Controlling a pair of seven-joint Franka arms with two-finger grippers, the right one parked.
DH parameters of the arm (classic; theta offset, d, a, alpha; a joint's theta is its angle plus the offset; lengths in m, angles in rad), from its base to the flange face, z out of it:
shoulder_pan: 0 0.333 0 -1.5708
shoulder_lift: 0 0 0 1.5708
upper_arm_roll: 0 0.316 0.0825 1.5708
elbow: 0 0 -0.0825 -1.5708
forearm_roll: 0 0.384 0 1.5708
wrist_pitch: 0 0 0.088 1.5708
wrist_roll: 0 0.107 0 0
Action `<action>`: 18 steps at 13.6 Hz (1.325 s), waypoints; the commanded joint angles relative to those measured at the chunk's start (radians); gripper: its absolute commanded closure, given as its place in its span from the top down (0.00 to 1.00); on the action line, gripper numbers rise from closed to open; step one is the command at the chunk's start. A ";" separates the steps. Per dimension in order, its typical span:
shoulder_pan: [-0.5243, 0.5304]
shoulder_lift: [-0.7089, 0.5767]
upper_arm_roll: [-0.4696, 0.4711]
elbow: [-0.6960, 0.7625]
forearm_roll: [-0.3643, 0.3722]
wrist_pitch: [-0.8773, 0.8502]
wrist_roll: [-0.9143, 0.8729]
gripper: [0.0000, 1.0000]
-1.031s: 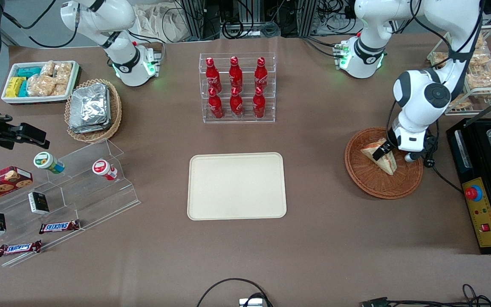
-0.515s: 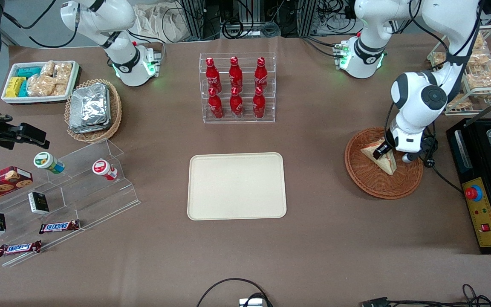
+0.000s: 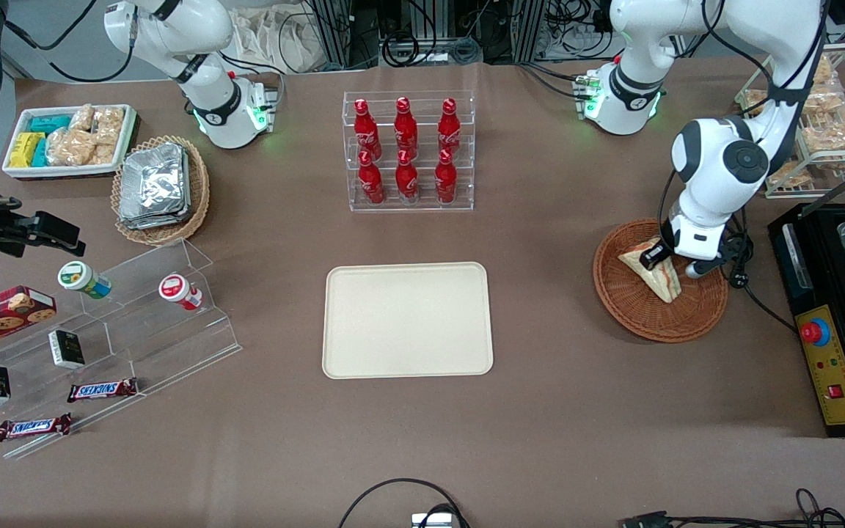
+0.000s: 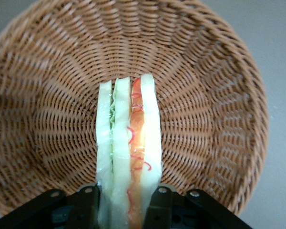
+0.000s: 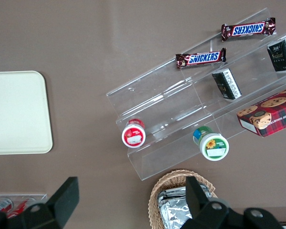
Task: Place sandwich from basket to tray
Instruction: 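Close the left gripper on the sandwich's upright edge, then lift the sandwich out of the basket with the left gripper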
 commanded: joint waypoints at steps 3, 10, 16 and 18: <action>-0.009 -0.144 -0.016 -0.002 0.020 -0.124 0.213 0.23; -0.009 -0.160 -0.140 0.104 0.020 -0.224 0.379 0.24; -0.009 -0.128 -0.269 0.204 0.022 -0.230 0.381 0.28; -0.009 -0.092 -0.301 0.259 0.049 -0.253 0.379 0.32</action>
